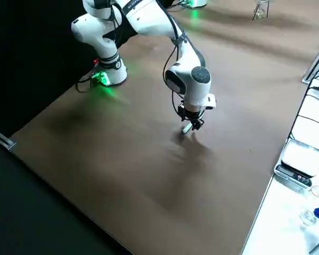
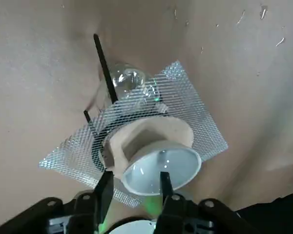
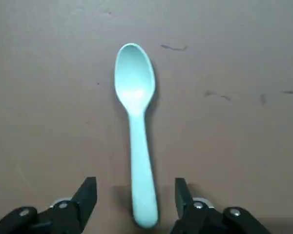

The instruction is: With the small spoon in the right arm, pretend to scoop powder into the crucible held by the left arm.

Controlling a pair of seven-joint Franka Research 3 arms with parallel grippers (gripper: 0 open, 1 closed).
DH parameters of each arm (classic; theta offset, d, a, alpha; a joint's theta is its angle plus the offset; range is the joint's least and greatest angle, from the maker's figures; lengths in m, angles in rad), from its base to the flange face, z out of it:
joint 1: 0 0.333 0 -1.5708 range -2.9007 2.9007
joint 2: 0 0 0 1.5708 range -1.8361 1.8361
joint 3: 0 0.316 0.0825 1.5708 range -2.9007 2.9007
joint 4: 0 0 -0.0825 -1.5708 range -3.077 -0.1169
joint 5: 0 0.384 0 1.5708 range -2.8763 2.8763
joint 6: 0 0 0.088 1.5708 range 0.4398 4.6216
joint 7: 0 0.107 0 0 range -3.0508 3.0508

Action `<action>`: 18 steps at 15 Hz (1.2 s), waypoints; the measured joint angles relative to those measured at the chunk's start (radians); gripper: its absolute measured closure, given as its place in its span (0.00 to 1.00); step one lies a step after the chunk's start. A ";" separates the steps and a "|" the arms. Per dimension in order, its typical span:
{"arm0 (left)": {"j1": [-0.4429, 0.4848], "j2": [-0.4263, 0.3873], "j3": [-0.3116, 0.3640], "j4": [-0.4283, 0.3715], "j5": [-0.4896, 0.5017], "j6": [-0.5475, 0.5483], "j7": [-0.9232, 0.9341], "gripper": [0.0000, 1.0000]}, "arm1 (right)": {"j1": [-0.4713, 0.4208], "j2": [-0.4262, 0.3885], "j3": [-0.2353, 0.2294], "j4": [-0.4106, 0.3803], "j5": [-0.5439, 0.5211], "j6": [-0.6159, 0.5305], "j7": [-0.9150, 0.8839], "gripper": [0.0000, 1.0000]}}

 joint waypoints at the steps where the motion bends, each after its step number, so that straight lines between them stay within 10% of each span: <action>1: 0.000 0.003 0.000 0.000 0.000 0.005 0.000 0.56 | 0.000 0.002 0.000 -0.011 -0.001 0.010 -0.001 0.27; 13: 0.000 0.020 -0.001 0.007 0.000 0.015 0.000 0.83 | -0.004 0.026 0.000 -0.017 -0.028 0.088 -0.051 0.28; 18: 0.000 0.012 -0.004 0.016 -0.005 0.006 -0.003 0.93 | -0.015 0.026 0.000 -0.010 -0.028 0.095 -0.057 0.58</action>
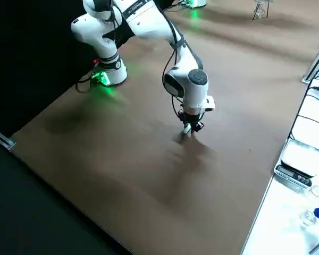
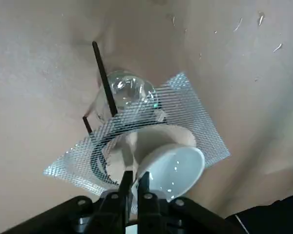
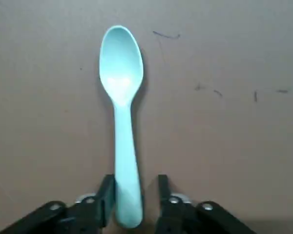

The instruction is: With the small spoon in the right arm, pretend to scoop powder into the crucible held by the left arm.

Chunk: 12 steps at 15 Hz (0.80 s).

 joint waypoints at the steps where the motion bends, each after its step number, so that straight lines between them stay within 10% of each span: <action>1: 0.000 -0.004 -0.001 0.002 0.000 -0.002 -0.001 0.93 | -0.004 0.000 0.000 0.000 0.000 0.000 -0.001 0.59; 4: 0.000 -0.021 -0.001 0.005 0.000 -0.002 -0.011 0.93 | -0.009 0.000 0.000 0.002 0.000 0.001 -0.003 0.76; 12: -0.004 -0.082 -0.072 0.014 -0.141 -0.028 -0.165 0.93 | -0.020 0.000 0.001 0.013 -0.002 -0.020 -0.062 0.76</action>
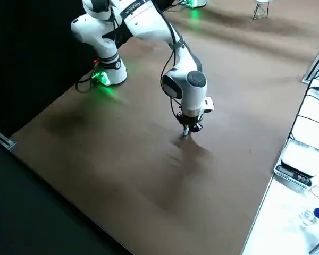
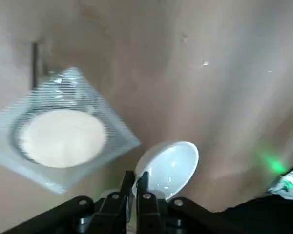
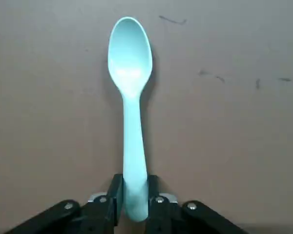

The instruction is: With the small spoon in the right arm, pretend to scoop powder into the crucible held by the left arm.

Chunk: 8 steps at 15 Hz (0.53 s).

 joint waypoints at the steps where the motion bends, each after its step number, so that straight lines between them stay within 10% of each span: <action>1: -0.001 -0.002 -0.025 0.000 -0.014 -0.001 -0.036 0.93 | -0.003 -0.001 0.003 0.006 0.001 -0.026 -0.002 0.76; 8: -0.089 -0.001 -0.190 -0.002 -0.117 0.144 -0.312 0.93 | 0.107 -0.106 0.038 0.116 0.095 -0.493 0.295 0.76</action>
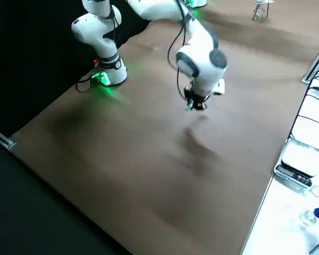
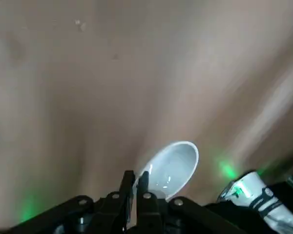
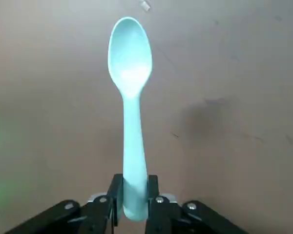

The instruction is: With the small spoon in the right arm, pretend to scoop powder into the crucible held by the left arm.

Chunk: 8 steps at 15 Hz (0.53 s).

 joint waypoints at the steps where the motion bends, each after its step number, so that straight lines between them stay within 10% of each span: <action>1: -0.027 0.002 -0.001 -0.001 -0.009 0.031 -0.026 0.93 | 0.040 -0.008 0.001 0.020 0.001 -0.077 0.086 0.76; 8: -0.154 0.031 -0.003 -0.002 -0.047 0.184 -0.123 0.93 | 0.270 -0.009 0.006 0.048 0.077 -0.214 0.485 0.76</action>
